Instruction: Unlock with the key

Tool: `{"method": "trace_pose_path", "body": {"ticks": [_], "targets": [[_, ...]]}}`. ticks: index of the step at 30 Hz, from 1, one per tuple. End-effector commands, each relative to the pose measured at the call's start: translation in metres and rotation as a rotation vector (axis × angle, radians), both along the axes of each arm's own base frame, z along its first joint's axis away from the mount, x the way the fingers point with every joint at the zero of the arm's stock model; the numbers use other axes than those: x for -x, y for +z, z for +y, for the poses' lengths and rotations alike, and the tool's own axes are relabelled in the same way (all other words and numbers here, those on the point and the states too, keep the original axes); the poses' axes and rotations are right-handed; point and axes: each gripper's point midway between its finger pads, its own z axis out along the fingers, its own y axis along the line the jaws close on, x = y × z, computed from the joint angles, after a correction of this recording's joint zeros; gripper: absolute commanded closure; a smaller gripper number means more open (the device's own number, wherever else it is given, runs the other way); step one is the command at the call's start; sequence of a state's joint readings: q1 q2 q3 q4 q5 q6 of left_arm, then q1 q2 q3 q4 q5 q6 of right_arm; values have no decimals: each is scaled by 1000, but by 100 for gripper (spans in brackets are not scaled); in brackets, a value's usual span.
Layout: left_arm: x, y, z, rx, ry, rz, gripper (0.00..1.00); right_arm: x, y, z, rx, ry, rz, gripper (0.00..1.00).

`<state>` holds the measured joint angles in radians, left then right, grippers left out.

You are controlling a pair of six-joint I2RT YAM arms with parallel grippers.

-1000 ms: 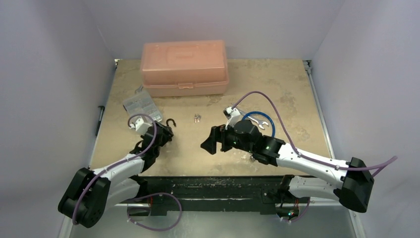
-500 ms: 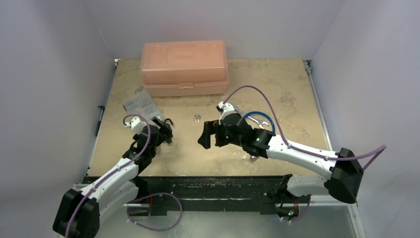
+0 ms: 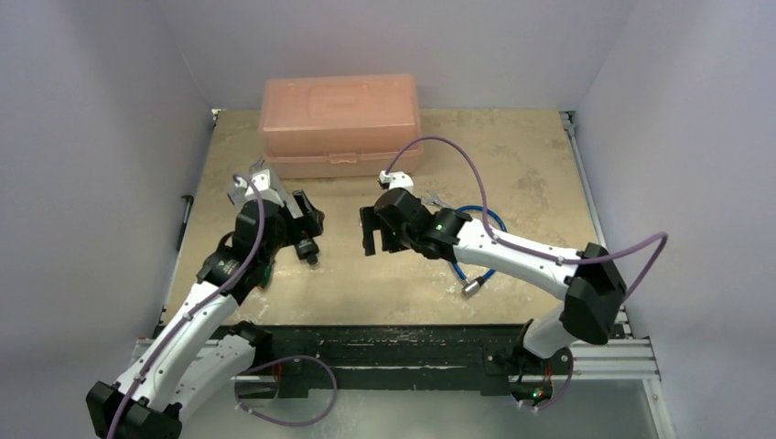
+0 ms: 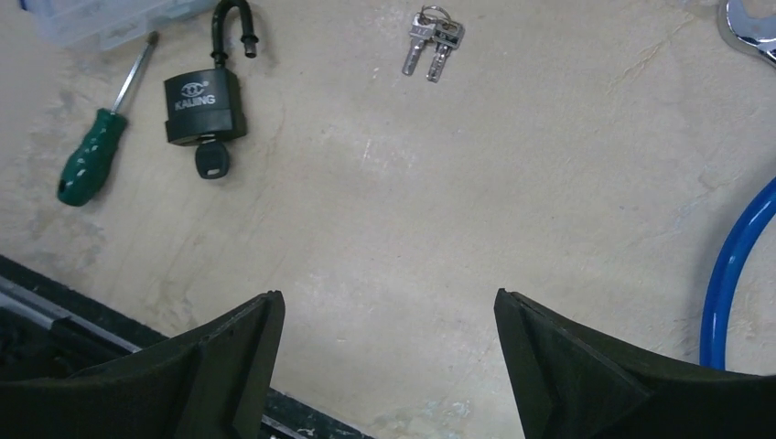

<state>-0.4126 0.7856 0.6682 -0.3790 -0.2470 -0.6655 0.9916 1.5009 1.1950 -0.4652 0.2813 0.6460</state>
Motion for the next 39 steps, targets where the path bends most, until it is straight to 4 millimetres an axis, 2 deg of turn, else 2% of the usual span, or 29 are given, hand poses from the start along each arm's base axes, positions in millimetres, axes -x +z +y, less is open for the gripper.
{"method": "trace_pose_path", "body": {"ticks": [1, 4, 6, 8, 13, 16, 19, 25, 31, 34, 39], "targets": [[18, 33, -9, -130, -226, -27, 5, -10, 0, -6, 108, -37, 11, 7], [26, 44, -15, -128, -294, -66, 5, -13, -2, -5, 102, -67, 14, 8], [29, 49, -23, -110, -344, -131, 5, -13, -4, 1, 72, -68, 25, 8], [30, 54, -22, -116, -347, -156, 5, -14, -9, 7, 73, -75, 50, 9], [26, 44, -17, -139, -320, -109, 9, -22, -20, 17, 112, -106, 87, 14], [26, 46, -17, -142, -320, -116, 11, -30, -25, 25, 126, -100, 73, 17], [28, 52, -14, -138, -310, -141, 12, -44, -32, 32, 141, -99, 70, 19], [33, 63, -9, -130, -292, -187, 13, -87, -46, 36, 199, -110, 47, 24], [34, 66, -9, -128, -290, -198, 14, -126, -67, 31, 214, -85, 68, 38], [35, 67, -9, -127, -293, -204, 15, -137, -73, 31, 237, -81, 65, 43], [36, 68, -9, -124, -297, -211, 15, -141, -84, 41, 233, -60, 80, 43]]}}
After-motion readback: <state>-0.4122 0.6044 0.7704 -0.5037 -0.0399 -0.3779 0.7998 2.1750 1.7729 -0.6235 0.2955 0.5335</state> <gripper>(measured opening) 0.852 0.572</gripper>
